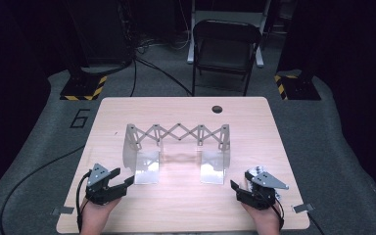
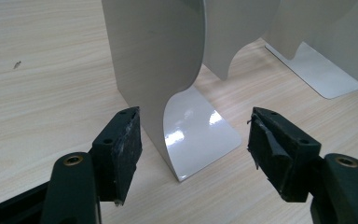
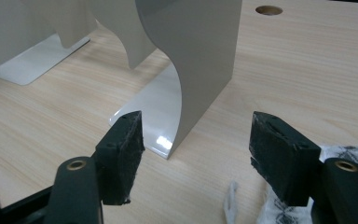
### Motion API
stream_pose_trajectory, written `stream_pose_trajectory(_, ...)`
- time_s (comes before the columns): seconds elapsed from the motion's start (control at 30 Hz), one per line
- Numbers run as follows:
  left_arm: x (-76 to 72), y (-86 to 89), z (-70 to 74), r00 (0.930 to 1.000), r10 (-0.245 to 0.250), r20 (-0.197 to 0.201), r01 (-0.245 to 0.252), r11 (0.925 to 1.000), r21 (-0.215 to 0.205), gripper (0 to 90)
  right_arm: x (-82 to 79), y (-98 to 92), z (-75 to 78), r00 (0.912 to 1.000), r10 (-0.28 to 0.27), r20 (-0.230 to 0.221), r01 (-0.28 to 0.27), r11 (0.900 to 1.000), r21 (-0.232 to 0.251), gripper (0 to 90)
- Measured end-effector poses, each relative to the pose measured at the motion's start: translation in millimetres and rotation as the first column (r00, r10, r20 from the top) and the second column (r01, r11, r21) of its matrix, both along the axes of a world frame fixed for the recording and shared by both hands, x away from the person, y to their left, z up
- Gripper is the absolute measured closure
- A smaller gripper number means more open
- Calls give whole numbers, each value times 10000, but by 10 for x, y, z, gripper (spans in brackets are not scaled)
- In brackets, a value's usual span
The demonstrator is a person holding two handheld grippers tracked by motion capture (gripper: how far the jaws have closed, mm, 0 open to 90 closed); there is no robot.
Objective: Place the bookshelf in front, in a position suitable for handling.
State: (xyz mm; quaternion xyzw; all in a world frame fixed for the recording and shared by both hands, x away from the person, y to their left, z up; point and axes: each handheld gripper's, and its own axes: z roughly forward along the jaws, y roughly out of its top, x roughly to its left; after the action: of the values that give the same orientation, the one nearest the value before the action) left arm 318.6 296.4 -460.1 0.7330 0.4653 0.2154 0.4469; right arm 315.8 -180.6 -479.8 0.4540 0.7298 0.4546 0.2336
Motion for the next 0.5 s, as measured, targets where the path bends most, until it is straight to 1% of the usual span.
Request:
stream_pose_trajectory(0.03,0,0,0,10000,0,0,0,10000,0,333,0,0,0,10000,0,0,0,10000,0,341)
stream_pose_trajectory(0.07,13,-10,12,9998,108,195,-108,9999,-26,326,21,22,13,10000,-7,2,7,9999,-119,333)
stream_pose_trajectory(0.1,13,-10,12,9998,108,195,-108,9999,-26,324,21,22,13,10000,-7,2,7,9999,-119,333)
stream_pose_trajectory(0.13,25,-8,30,10000,52,75,-51,10000,-59,324,29,36,12,10000,0,34,0,10000,-83,339)
stream_pose_trajectory(0.2,48,-28,37,9996,192,225,-189,9997,-136,317,44,76,12,9999,116,26,-115,9997,-197,353)
stream_pose_trajectory(0.23,52,-23,51,9999,98,104,-97,9999,-87,317,44,76,12,9999,116,26,-115,9997,-197,353)
stream_pose_trajectory(0.27,67,-32,56,9997,188,166,-187,9998,-88,327,55,90,23,9998,218,-31,-219,9996,-200,356)
stream_pose_trajectory(0.3,94,-46,71,9990,387,211,-385,9992,-81,332,67,106,33,9998,194,-6,-194,9997,-125,354)
stream_pose_trajectory(0.33,110,-47,82,9992,350,168,-347,9993,-171,333,76,116,48,9997,235,24,-235,9997,-67,354)
stream_pose_trajectory(0.37,124,-55,89,9987,425,267,-419,9988,-243,334,87,130,63,9996,245,101,-245,9997,-16,352)
stream_pose_trajectory(0.43,132,-52,111,9990,384,233,-379,9991,-198,333,97,138,83,9995,261,171,-260,9997,-16,352)
stream_pose_trajectory(0.47,156,-58,143,9983,472,344,-465,9987,-215,333,119,173,132,9995,223,218,-225,9997,99,349)
stream_pose_trajectory(0.5,156,-58,143,9983,472,344,-465,9987,-215,333,119,173,132,9995,223,218,-225,9997,99,349)
